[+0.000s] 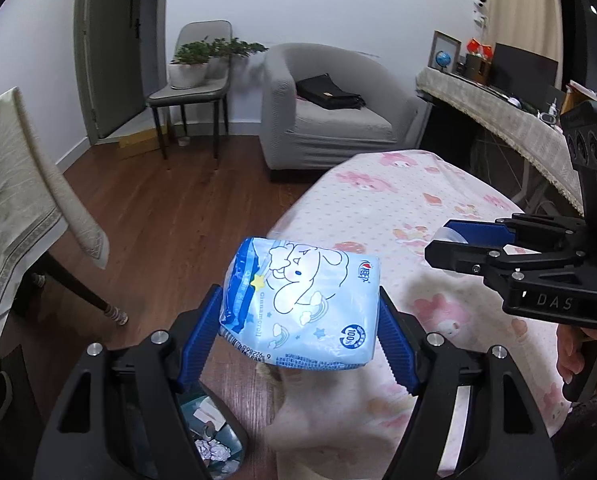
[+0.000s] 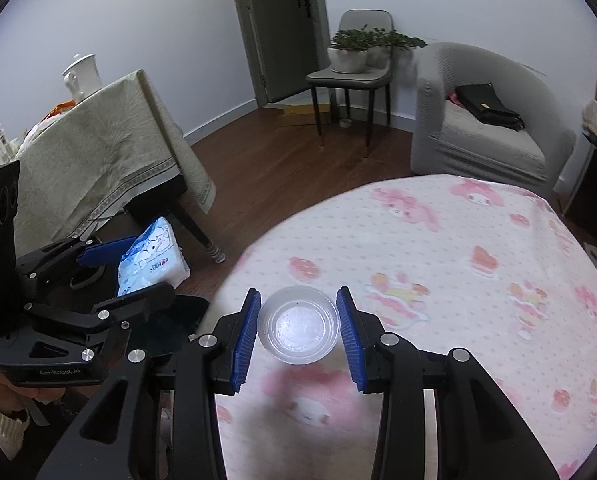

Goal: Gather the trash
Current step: 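Carry both items over the teal bin and open both tools to drop them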

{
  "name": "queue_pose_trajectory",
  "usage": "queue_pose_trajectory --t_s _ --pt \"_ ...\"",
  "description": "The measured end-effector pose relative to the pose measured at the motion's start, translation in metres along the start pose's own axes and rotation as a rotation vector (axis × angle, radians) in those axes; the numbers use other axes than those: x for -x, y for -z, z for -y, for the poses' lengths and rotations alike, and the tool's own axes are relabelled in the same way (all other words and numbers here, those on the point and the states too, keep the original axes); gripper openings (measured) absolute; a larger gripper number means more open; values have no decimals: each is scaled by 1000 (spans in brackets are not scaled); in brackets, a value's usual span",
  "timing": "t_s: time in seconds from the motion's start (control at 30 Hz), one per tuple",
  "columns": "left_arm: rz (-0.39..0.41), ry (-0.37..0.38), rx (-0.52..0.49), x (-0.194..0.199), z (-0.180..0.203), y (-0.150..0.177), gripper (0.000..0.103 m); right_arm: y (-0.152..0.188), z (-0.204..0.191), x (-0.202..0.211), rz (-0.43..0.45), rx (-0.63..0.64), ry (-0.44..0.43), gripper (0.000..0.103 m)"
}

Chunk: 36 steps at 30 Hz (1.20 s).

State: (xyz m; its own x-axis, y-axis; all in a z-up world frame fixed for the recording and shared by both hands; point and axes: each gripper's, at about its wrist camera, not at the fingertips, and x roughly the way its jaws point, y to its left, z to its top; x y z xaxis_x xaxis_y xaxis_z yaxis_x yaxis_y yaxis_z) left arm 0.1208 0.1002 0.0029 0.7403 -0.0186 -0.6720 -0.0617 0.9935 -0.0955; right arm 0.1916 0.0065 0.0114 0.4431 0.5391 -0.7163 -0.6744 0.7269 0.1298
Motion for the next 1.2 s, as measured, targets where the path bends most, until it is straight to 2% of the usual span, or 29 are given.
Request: queue_pose_trajectory --t_s 0.17,0.3,0.57,0.83,1.2 --pt "17 -15 66 5 -31 10 75 -5 -32 -16 -8 57 -17 40" --pt "-3 -14 116 3 -55 18 75 -9 -53 -31 -22 84 -37 40" --pt "-9 -91 152 11 -103 36 75 -19 -102 -61 -40 142 -90 40" --pt "-78 -177 210 6 -159 73 75 -19 -146 -97 -87 187 -141 40" --pt "-208 -198 238 -13 -208 123 75 -11 -180 -135 -151 213 -164 40"
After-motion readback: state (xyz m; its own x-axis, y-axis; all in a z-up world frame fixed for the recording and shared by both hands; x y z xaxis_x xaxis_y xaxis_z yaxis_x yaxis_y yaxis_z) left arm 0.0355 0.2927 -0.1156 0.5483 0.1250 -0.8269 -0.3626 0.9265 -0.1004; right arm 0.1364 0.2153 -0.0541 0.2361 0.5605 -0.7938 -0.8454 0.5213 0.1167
